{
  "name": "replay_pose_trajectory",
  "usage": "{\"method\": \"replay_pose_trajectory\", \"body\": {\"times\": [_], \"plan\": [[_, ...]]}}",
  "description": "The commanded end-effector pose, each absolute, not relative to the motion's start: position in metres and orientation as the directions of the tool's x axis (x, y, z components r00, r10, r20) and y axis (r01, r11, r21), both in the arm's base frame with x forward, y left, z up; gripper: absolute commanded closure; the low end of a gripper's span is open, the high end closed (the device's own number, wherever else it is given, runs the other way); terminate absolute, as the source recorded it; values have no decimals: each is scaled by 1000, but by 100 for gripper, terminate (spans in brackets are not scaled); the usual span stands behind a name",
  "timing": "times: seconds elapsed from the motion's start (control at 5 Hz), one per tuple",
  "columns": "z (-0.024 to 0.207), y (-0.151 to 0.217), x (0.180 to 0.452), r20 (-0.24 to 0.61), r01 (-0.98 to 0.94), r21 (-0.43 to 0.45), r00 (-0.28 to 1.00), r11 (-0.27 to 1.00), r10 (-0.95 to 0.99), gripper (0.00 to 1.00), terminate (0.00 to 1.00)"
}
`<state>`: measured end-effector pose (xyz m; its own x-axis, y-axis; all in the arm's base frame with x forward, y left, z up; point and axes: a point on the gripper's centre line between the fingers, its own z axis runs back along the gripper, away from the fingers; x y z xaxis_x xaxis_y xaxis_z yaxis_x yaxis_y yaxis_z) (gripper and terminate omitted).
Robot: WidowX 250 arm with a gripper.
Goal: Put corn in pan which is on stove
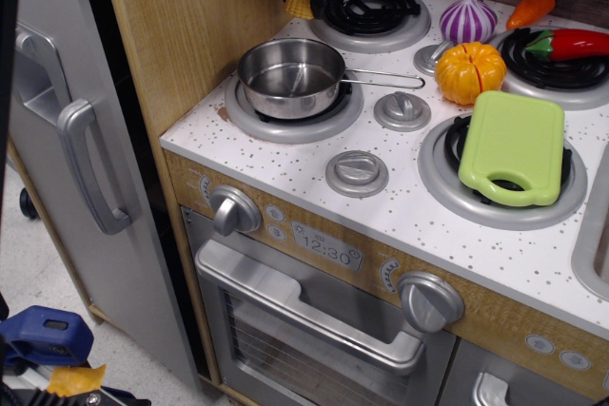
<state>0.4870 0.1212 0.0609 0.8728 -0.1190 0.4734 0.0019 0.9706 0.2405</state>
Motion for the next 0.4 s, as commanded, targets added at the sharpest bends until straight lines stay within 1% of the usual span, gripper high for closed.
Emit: {"method": "replay_pose_trajectory", "body": {"times": [0.0, 0.2], "plan": [[131, 106, 466, 561, -99, 276, 824, 956, -77, 100, 0], [131, 98, 448, 560, -146, 241, 829, 960, -15, 100, 0]]}}
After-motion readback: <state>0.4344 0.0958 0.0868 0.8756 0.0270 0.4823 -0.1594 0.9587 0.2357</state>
